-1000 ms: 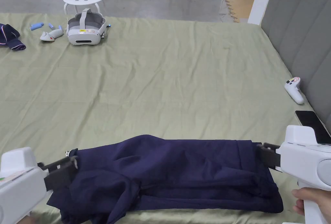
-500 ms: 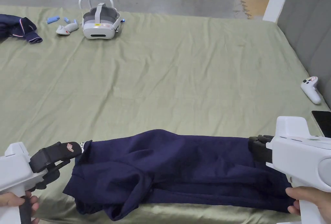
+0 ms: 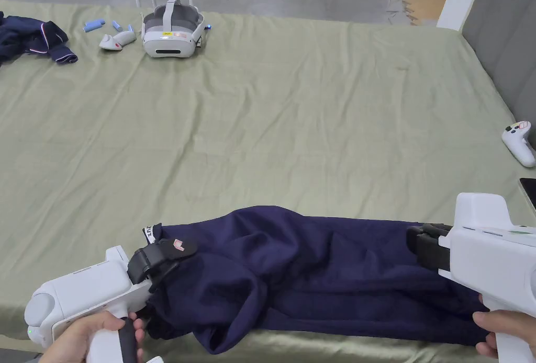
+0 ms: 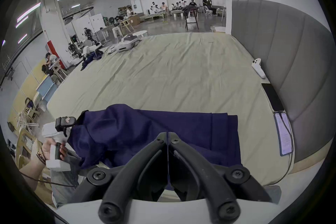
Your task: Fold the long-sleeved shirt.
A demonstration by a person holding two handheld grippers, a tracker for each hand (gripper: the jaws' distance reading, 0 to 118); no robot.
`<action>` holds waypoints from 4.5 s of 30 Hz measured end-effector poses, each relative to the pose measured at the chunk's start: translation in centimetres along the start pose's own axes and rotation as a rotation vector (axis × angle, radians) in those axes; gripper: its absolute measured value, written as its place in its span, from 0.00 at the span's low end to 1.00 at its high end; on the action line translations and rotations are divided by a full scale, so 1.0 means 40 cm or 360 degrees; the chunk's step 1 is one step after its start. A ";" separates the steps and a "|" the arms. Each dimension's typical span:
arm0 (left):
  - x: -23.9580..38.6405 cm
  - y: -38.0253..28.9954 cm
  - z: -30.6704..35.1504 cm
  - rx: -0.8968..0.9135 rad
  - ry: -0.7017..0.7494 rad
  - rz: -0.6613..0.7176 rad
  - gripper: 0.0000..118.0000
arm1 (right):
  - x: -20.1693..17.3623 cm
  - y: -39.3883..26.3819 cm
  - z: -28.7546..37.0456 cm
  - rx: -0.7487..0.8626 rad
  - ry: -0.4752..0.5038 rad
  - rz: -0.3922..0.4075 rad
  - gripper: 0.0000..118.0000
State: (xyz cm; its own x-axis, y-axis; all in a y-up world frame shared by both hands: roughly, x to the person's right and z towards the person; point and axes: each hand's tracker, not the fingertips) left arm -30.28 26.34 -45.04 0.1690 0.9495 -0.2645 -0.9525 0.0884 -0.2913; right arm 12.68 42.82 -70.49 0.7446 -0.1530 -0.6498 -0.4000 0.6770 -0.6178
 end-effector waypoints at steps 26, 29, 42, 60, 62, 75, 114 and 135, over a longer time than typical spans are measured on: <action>0.190 0.174 0.290 0.0370 0.0740 -0.0600 0.23 | 0.036 -0.016 0.010 0.0015 -0.0013 -0.0068 0.00; 0.299 0.112 0.249 0.0347 0.0672 -0.0805 0.23 | 0.035 -0.016 0.008 0.0019 -0.0011 -0.0082 0.00; 0.479 -0.284 -0.303 -0.0171 0.0997 -0.1651 0.23 | 0.090 -0.048 0.052 0.0054 -0.0039 -0.0164 0.00; 0.459 -0.373 -0.474 -0.0431 0.0599 -0.1433 0.87 | 0.162 -0.081 0.107 0.0075 -0.0130 -0.0264 0.00; 0.511 -0.320 -0.401 -0.0299 0.0499 -0.1379 0.77 | 0.157 -0.078 0.107 0.0079 -0.0119 -0.0262 0.00; 0.405 -0.303 -0.416 -0.0353 0.0766 -0.1515 0.03 | 0.115 -0.069 0.076 0.0047 -0.0076 -0.0220 0.00; 0.221 -0.072 -0.091 -0.0063 0.0314 -0.0371 0.89 | 0.047 -0.167 -0.351 -0.0459 0.0499 -0.0681 0.00; 0.133 -0.049 -0.211 -0.0127 0.0264 -0.0497 0.18 | -0.063 -0.066 -0.281 -0.0193 0.0316 -0.0504 0.00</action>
State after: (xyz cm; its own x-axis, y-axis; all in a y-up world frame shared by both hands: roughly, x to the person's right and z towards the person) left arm -25.37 28.67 -53.63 0.4936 0.8180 -0.2953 -0.8269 0.3363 -0.4507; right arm 5.86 33.32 -72.18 0.7282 -0.4848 -0.4844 -0.2365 0.4857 -0.8416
